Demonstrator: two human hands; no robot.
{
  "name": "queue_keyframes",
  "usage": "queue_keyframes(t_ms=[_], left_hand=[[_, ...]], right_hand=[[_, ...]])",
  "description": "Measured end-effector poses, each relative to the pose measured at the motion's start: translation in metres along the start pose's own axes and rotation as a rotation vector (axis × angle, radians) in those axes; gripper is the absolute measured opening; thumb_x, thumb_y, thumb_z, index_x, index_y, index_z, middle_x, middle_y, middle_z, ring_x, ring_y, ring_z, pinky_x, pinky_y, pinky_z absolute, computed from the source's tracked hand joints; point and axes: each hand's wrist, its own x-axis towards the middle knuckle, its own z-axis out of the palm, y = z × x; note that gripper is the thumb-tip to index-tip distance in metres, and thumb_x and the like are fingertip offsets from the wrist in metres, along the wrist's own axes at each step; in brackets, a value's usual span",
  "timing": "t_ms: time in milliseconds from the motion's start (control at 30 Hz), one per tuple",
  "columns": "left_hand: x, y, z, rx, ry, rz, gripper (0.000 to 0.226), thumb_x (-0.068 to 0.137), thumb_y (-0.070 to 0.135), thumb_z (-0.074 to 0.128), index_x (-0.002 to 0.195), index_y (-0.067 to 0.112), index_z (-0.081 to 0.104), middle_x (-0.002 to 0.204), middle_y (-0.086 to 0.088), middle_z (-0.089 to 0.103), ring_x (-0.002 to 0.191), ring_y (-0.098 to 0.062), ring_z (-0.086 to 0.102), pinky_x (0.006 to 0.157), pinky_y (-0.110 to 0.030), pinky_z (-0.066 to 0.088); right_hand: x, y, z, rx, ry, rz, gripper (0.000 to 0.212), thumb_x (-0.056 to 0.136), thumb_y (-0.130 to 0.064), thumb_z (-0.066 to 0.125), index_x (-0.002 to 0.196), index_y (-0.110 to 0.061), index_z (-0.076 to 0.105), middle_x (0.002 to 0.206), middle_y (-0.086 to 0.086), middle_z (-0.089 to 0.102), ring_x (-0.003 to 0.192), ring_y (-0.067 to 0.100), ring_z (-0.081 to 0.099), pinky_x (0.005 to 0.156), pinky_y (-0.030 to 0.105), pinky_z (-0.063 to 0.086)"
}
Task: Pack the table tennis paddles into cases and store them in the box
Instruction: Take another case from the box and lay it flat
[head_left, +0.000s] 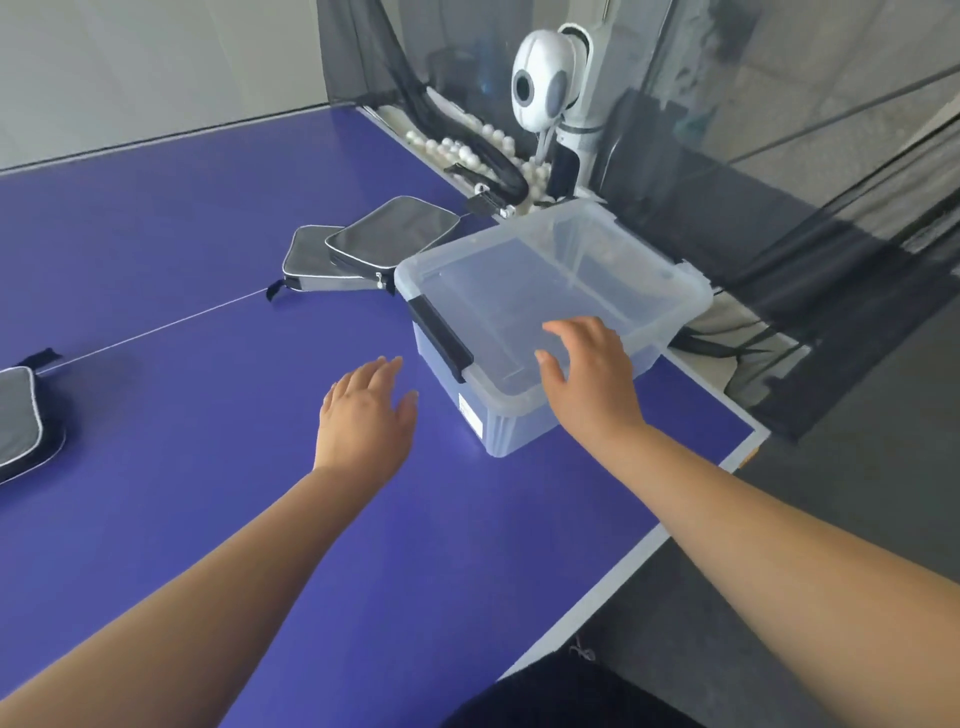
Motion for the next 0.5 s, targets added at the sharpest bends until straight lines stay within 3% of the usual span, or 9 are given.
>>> queue_keyframes(t_ms=[267, 500], left_hand=[[0.096, 0.052, 0.014, -0.077, 0.149, -0.116, 0.052, 0.098, 0.039, 0.049, 0.146, 0.020, 0.043, 0.154, -0.002, 0.037, 0.142, -0.024, 0.028, 0.116, -0.044, 0.024], [0.195, 0.085, 0.037, 0.029, 0.113, -0.305, 0.054, 0.100, 0.049, 0.039, 0.148, 0.024, 0.038, 0.156, -0.001, 0.032, 0.144, -0.024, 0.024, 0.117, -0.042, 0.019]], right_hand=[[0.134, 0.029, 0.021, 0.104, -0.058, -0.137, 0.034, 0.094, -0.024, 0.059, 0.125, -0.009, 0.060, 0.124, 0.011, 0.056, 0.117, 0.032, 0.049, 0.096, 0.047, 0.042], [0.245, 0.059, 0.049, 0.178, -0.199, -0.310, 0.033, 0.095, -0.021, 0.058, 0.125, -0.008, 0.059, 0.123, 0.009, 0.054, 0.117, 0.028, 0.049, 0.098, 0.038, 0.041]])
